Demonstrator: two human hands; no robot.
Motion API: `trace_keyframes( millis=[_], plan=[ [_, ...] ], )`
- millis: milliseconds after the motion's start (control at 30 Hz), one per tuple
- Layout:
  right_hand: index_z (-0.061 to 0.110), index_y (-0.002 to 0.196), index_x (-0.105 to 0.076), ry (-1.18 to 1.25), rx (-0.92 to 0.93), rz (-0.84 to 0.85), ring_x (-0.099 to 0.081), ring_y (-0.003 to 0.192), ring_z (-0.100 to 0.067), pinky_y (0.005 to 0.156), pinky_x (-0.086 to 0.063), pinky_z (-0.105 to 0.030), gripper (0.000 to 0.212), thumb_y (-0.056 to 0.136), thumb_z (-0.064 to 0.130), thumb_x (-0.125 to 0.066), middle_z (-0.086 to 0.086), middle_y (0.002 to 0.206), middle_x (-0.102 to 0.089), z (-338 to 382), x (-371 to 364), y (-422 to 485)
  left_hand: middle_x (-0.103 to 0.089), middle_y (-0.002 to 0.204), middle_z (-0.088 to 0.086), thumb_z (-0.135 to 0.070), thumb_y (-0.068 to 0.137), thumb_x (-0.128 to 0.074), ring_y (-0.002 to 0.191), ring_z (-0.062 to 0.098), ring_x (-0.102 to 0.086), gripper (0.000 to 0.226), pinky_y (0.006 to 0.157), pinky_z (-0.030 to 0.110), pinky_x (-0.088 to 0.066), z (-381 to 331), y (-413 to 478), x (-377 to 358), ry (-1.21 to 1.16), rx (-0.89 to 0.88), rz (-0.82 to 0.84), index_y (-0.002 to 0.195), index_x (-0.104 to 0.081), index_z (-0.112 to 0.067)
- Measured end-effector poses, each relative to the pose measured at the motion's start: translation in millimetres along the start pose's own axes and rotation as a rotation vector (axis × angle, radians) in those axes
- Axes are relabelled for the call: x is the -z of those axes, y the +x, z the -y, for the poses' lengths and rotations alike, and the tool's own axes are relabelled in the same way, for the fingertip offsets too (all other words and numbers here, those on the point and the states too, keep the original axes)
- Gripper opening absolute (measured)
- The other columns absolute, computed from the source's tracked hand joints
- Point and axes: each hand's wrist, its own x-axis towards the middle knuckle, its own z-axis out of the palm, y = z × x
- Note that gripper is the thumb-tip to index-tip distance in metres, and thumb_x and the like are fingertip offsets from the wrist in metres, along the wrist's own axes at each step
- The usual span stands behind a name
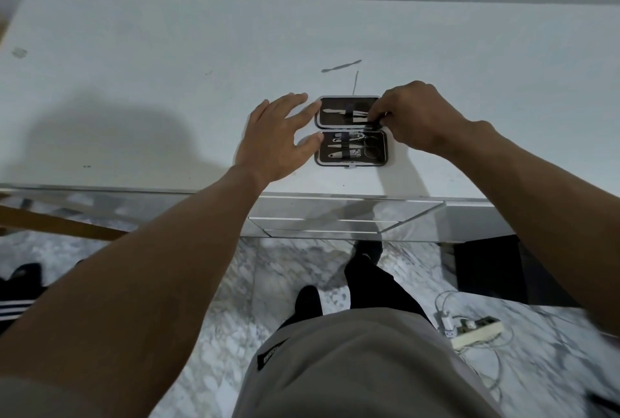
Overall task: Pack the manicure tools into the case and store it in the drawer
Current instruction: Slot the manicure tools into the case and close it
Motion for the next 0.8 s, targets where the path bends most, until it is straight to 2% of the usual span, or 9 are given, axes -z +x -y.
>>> trace_keyframes(
  millis=[133,800],
  plan=[
    [0.018,0.103,-0.075,0.010,-0.003,-0.014,-0.063,0.096,-0.035,0.082,-0.051,-0.036,0.030,0.085,0.000,-0.059,-0.010,0.104,-0.074,-2.8,-0.4,-1.2,-0.039,0.153,-0.007,-0.057,0.094,-0.040,0.145,0.013,-0.028,0.058,0.120,0.042,-0.016,0.5,0.2,-1.1,0.002,0.000,0.003,0.147,-0.038,-0.036],
    [0.012,0.104,-0.075,0.057,-0.035,-0.050,-0.064,0.099,-0.035,0.085,-0.051,-0.038,0.028,0.086,0.001,-0.056,-0.013,0.104,-0.074,4.6,-7.5,2.6,-0.039,0.153,-0.008,-0.057,0.092,-0.041,0.144,0.013,-0.028,0.058,0.120,0.041,-0.016,-0.4,1.4,-0.7,-0.003,0.005,-0.002,0.146,-0.039,-0.037]
  ],
)
